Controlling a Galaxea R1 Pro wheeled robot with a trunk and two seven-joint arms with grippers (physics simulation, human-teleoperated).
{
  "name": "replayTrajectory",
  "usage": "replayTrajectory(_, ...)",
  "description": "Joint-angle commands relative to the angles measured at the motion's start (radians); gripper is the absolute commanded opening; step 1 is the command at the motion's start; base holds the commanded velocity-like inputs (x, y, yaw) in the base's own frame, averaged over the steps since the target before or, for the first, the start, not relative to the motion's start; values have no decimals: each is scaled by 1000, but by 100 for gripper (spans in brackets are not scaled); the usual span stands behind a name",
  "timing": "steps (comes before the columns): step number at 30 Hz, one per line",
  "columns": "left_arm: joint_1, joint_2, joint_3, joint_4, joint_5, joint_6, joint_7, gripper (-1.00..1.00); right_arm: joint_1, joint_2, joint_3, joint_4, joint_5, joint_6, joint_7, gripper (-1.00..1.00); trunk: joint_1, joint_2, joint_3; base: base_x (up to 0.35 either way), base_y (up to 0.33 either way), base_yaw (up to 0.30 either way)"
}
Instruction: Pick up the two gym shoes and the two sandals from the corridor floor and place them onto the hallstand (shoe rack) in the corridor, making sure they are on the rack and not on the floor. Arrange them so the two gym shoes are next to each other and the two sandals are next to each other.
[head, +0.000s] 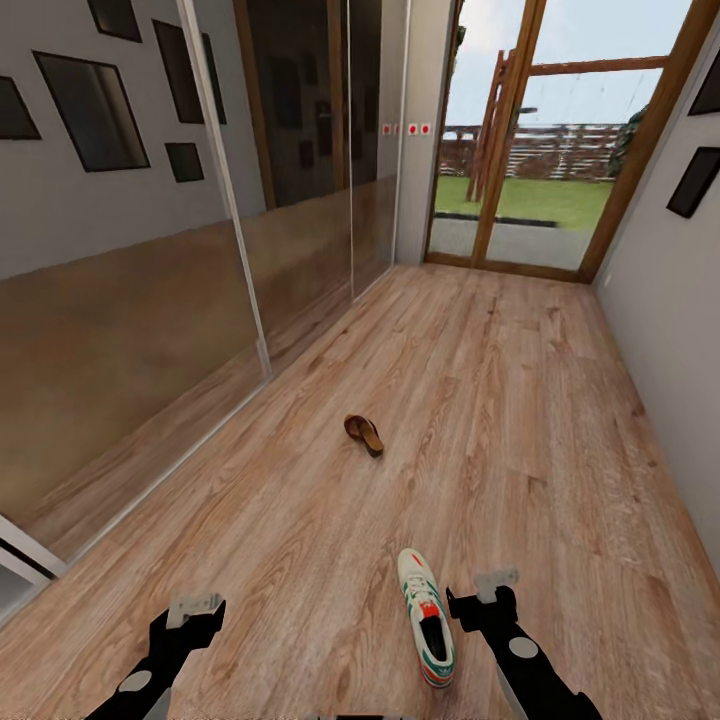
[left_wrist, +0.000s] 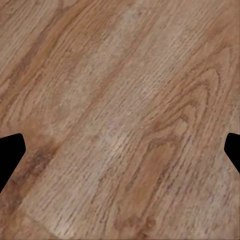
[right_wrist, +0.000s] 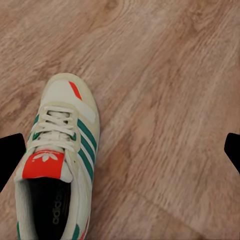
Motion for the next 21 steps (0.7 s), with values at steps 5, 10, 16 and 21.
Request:
replayTrajectory(5,-1,-1,2,5,7,-26,-5,100,-1,0,-1,0,8,-2,0,100,0,0,-8,0,0,100)
replayTrajectory(10,-1,-1,1,5,6,-29,-4,100,-1,0,-1,0,8,-2,0,100,0,0,-15,0,0,152)
replayTrajectory(16,-1,0,0,6,7,-34,-4,100,-1,0,-1,0,8,-2,0,100,0,0,-22,-24,24,136)
replayTrajectory(21,-2,-1,0,7,7,-34,-4,100,0,0,-1,0,8,-2,0,100,0,0,-23,-174,168,22)
